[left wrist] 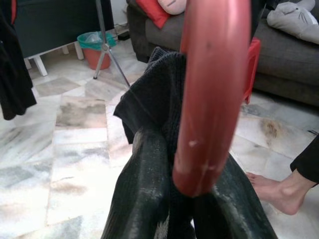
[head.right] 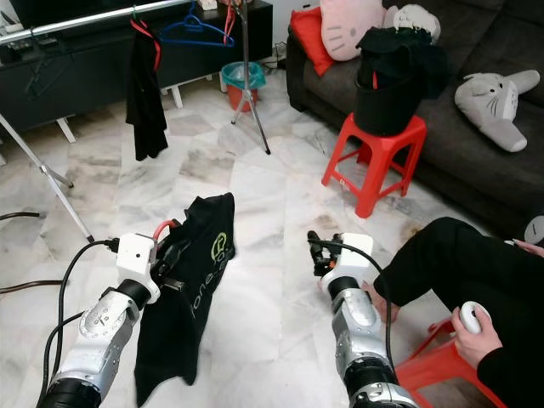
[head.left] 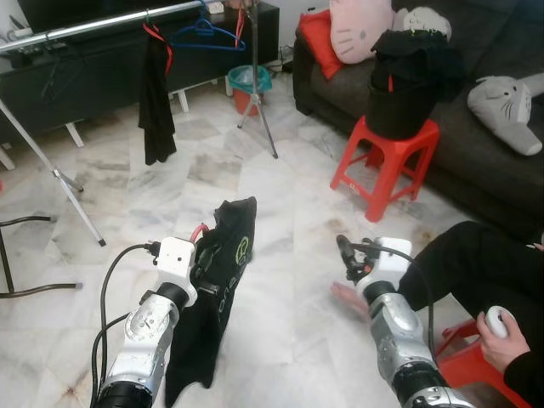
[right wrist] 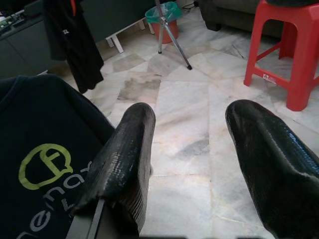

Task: Hang hanger

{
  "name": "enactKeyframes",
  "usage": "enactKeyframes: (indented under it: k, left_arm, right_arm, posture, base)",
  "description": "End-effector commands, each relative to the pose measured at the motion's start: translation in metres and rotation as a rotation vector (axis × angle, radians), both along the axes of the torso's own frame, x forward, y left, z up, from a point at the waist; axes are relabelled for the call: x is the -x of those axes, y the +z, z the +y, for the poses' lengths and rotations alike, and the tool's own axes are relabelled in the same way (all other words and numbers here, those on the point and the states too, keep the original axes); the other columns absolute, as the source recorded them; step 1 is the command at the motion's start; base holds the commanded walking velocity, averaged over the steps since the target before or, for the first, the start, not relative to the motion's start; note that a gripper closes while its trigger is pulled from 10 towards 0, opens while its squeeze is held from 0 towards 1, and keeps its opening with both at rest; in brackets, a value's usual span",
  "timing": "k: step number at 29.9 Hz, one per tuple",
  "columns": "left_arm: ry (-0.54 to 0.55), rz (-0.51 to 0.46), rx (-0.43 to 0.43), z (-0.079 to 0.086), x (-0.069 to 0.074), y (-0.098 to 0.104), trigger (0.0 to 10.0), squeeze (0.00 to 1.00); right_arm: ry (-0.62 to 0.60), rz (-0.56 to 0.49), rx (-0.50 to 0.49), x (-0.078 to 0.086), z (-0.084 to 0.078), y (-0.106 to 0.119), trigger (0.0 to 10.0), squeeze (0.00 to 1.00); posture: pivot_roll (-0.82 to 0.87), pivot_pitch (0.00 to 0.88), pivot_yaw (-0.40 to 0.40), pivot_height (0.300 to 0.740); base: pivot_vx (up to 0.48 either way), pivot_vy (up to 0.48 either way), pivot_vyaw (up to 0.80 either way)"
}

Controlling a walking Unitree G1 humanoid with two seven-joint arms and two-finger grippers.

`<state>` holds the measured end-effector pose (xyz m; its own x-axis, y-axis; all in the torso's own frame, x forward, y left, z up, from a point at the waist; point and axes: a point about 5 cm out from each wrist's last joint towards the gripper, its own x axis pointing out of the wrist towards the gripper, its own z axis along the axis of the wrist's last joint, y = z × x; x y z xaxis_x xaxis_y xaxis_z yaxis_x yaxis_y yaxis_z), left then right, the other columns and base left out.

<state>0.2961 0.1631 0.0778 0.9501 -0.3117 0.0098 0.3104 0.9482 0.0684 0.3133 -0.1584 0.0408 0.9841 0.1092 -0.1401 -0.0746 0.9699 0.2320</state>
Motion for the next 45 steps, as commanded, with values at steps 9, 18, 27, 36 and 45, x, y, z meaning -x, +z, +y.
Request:
enactKeyframes:
  k: [9, 18, 27, 36, 45]
  left_arm:
    - [-0.026, -0.055, -0.028, -0.002, -0.001, 0.011, 10.0, 0.00]
    - [-0.145, -0.055, -0.118, -0.006, 0.001, 0.014, 10.0, 0.00]
    - [-0.322, -0.034, -0.209, -0.017, 0.006, 0.016, 10.0, 0.00]
    - [-0.397, -0.020, -0.244, -0.022, 0.009, 0.019, 10.0, 0.00]
    - [-0.553, -0.009, -0.262, -0.031, 0.022, 0.029, 10.0, 0.00]
  right_arm:
    - [0.001, -0.012, 0.013, -0.003, -0.003, 0.004, 10.0, 0.00]
    - [0.174, -0.105, 0.196, -0.018, -0.009, 0.030, 10.0, 0.00]
    - [0.377, -0.206, 0.345, -0.036, -0.015, 0.068, 10.0, 0.00]
    - [0.698, -0.186, 0.409, -0.031, -0.006, 0.072, 10.0, 0.00]
    - [1.107, -0.105, 0.391, -0.012, -0.005, 0.070, 10.0, 0.00]
  posture:
    - [0.05, 0.049, -0.007, 0.740]
    - [0.04, 0.044, -0.005, 0.740]
    - [0.04, 0.037, -0.008, 0.740]
    - [0.04, 0.032, -0.004, 0.740]
    - [0.05, 0.032, -0.008, 0.740]
  base:
    - [0.000, -0.272, 0.00]
    - [0.000, 0.000, 0.00]
    - [0.000, 0.000, 0.00]
    - [0.000, 0.000, 0.00]
    - [0.000, 0.000, 0.00]
